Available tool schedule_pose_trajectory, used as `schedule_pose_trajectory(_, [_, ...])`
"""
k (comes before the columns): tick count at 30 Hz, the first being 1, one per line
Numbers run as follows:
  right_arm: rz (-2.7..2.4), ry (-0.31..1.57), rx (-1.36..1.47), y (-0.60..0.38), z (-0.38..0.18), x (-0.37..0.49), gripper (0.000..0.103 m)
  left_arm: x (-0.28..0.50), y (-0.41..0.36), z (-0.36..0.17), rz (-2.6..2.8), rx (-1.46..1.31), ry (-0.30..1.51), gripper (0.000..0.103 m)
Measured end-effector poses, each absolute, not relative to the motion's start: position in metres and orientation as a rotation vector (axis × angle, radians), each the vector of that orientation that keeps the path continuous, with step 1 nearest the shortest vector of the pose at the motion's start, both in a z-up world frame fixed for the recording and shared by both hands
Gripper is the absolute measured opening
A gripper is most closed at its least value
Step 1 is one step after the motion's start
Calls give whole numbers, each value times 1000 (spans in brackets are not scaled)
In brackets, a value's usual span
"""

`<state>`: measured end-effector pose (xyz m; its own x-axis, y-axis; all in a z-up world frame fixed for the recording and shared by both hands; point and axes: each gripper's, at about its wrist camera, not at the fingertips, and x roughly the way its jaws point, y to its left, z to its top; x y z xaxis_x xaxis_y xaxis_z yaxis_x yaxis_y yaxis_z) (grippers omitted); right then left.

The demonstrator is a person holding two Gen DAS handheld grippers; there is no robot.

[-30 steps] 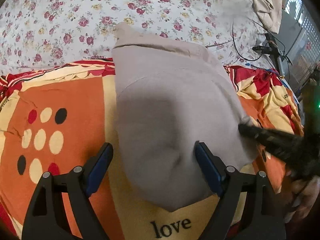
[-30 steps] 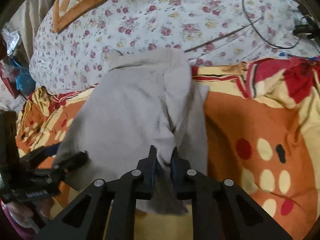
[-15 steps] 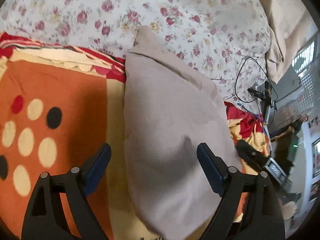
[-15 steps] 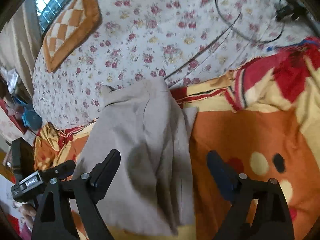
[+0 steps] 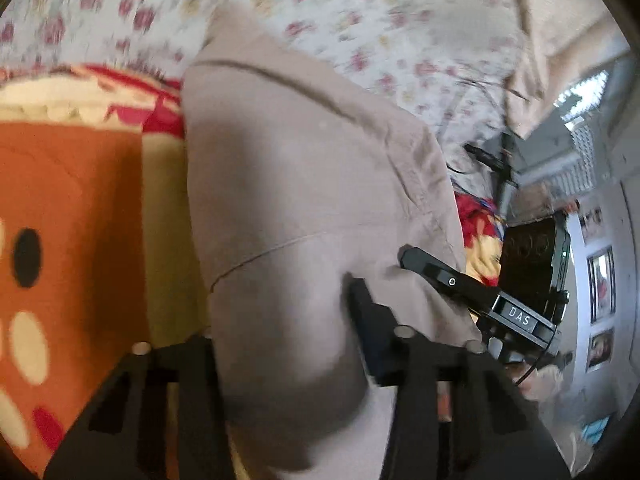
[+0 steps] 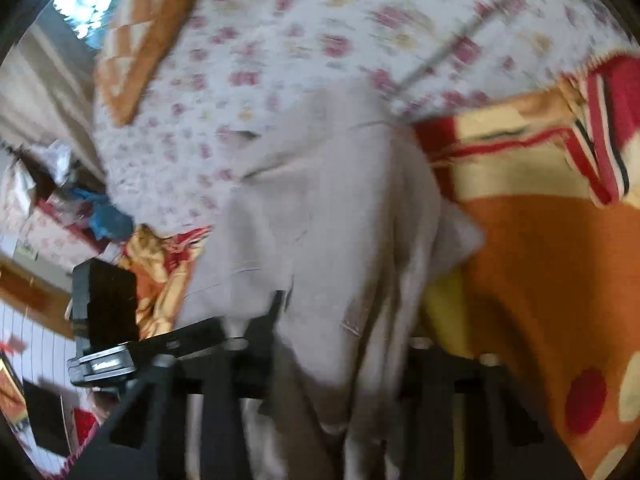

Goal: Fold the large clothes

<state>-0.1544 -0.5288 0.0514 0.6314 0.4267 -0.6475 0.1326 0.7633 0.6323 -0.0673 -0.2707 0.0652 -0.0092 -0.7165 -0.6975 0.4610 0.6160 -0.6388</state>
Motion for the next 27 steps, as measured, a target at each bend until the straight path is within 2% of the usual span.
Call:
schedule_pose_trajectory(6, [326, 853, 725, -478, 87, -197, 32, -110, -203, 107, -956, -153, 1240, 39])
schedule_pose_trajectory(8, [335, 906, 711, -456, 73, -206, 44, -122, -187, 97, -899, -96, 1245, 46])
schedule_pose_trajectory(9, [284, 976, 652, -441, 60, -210, 54, -130, -180, 82, -826, -42, 1269, 54])
schedule_pose_trajectory(10, [235, 1030, 587, -432, 51, -213, 58, -134, -174, 71, -781, -23, 1288, 63])
schedule_pose_trajectory(12, [205, 1012, 535, -427, 56, -225, 61, -139, -160, 66, -733, -75, 1260, 69])
schedule_pose_trajectory(17, [131, 821, 560, -440, 107, -240, 61, -146, -148, 87, -603, -89, 1147, 73])
schedule_pose_trajectory(19, [146, 794, 513, -431, 117, -236, 58, -149, -156, 88, -576, -35, 1112, 73])
schedule_pose_trajectory(23, [160, 820, 427, -401, 112, -216, 49, -155, -162, 83, -542, 31, 1072, 73])
schedule_pose_trajectory(25, [107, 865, 345, -393, 98, -213, 38, -159, -158, 83, -530, 44, 1051, 75])
schedule_pose_trajectory(27, [38, 928, 299, -394, 80, -208, 35, -161, -158, 84, -520, 50, 1033, 76])
